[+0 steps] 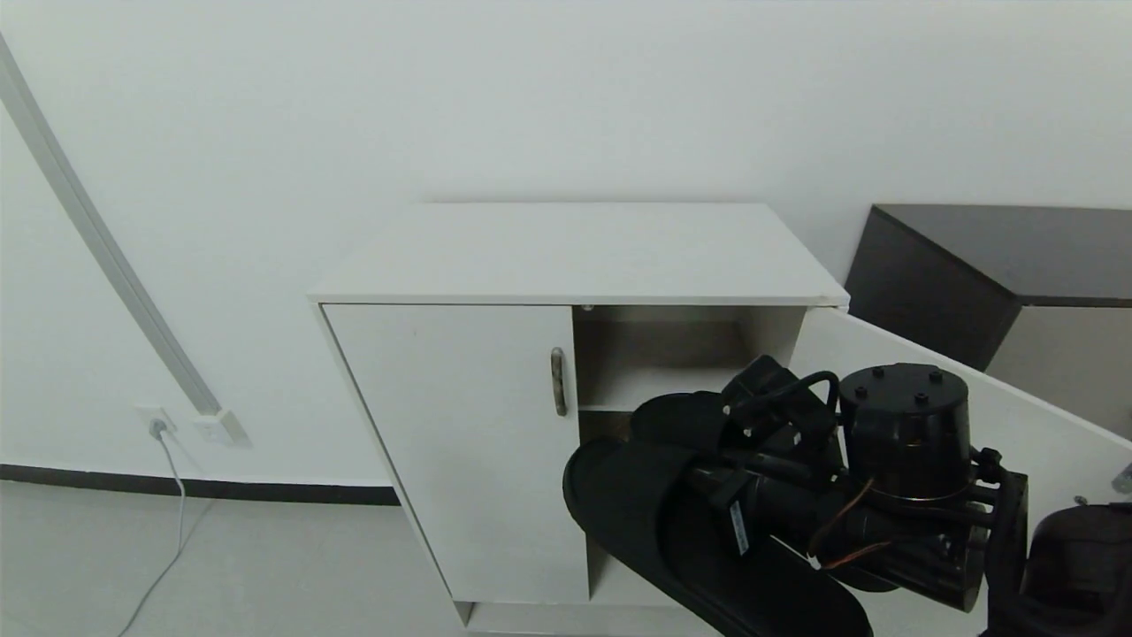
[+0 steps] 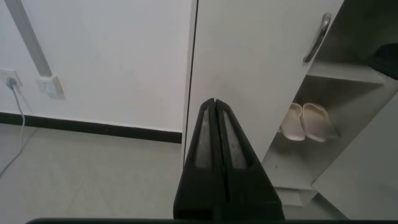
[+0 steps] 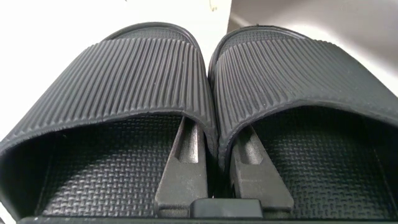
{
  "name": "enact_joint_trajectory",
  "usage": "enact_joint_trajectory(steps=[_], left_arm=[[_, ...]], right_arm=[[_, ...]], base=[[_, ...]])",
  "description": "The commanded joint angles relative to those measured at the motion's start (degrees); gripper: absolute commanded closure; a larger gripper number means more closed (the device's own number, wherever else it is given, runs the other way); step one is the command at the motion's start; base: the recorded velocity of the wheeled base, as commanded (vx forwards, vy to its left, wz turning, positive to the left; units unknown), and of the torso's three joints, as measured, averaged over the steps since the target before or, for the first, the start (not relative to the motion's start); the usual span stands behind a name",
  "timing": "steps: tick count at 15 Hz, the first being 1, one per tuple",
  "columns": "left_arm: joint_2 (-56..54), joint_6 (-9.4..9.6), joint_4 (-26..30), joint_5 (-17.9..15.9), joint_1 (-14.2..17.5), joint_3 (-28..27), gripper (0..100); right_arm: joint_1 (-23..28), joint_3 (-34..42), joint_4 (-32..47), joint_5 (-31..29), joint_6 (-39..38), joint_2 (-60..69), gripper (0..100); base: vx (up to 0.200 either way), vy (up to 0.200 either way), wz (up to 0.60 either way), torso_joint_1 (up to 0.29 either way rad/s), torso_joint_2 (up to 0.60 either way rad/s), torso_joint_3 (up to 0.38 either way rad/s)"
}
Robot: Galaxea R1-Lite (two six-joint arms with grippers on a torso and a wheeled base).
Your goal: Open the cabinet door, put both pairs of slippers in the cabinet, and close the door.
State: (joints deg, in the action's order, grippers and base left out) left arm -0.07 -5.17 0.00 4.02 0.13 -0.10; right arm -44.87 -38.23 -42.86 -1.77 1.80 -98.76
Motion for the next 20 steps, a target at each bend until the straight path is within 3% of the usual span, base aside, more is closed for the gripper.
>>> enact_joint_trajectory(steps=[1, 12, 17, 20], left_arm=[[0.1, -0.02, 0.0, 0.0, 0.0, 0.0, 100], [0.1, -0.02, -0.1, 0.0, 0.0, 0.0, 100], [0.1, -0.02, 0.0, 0.0, 0.0, 0.0, 100], [0.1, -0.02, 0.0, 0.0, 0.0, 0.0, 100]], right_arm=[[0.0, 0.1, 0.0, 0.0, 0.0, -0.4, 100], [0.0, 0.9, -0.3, 0.0, 1.1, -0.3, 100], [0.0, 1.5, -1.3, 0.1, 1.1, -0.4, 100], [0.0, 1.8, -1.3, 0.1, 1.1, -0.3, 100]], base=[[0.000, 0.000, 0.00, -0.183, 0.50, 0.315], [0.000, 0.000, 0.00, -0.135, 0.47, 0.333], [0.000, 0.000, 0.00, -0.040, 0.42, 0.389], [0.000, 0.000, 0.00, -0.001, 0.14, 0.120]])
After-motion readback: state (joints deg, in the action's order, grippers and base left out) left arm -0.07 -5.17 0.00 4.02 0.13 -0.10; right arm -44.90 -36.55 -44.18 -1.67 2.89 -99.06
